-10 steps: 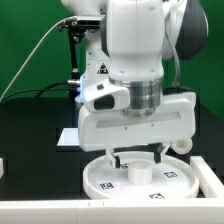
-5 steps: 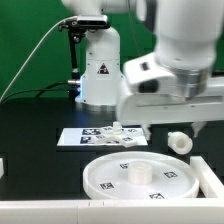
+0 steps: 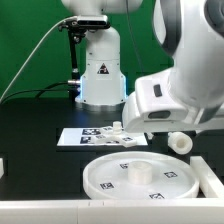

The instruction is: Assemble round table

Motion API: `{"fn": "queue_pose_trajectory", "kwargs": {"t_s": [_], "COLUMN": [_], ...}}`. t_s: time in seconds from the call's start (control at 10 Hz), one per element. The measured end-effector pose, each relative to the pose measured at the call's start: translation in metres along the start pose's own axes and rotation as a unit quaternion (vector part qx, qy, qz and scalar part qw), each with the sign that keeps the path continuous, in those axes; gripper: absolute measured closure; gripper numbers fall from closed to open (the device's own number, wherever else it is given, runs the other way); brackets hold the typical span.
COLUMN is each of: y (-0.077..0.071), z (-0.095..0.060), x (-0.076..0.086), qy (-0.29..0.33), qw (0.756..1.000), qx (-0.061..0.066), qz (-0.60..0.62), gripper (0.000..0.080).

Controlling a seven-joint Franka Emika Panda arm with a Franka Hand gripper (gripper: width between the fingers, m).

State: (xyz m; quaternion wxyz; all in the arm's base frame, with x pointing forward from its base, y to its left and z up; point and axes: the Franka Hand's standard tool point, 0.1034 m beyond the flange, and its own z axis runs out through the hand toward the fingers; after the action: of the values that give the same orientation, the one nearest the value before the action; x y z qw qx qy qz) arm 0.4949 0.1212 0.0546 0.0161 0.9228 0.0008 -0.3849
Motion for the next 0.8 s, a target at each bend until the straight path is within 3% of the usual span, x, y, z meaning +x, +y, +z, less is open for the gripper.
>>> {"fn": "queue_pose_trajectory", "kwargs": {"t_s": [0.1, 0.2, 0.6, 0.8], "y": [-0.013, -0.026, -0.027, -0.027], "z": [0.006, 0.007, 0.009, 0.018], "x": [-0.004, -0.007, -0.008, -0.013], "qy": [-0.008, -0.003, -0.005, -0.017], "qw": [1.000, 0.999, 0.999, 0.999], "qx": [-0.006, -0.024, -0.023, -0.028], "qz": [-0.011, -0.030, -0.022, -0.005], "gripper": [0.0151, 0.0151, 0.0151, 0.0151]}}
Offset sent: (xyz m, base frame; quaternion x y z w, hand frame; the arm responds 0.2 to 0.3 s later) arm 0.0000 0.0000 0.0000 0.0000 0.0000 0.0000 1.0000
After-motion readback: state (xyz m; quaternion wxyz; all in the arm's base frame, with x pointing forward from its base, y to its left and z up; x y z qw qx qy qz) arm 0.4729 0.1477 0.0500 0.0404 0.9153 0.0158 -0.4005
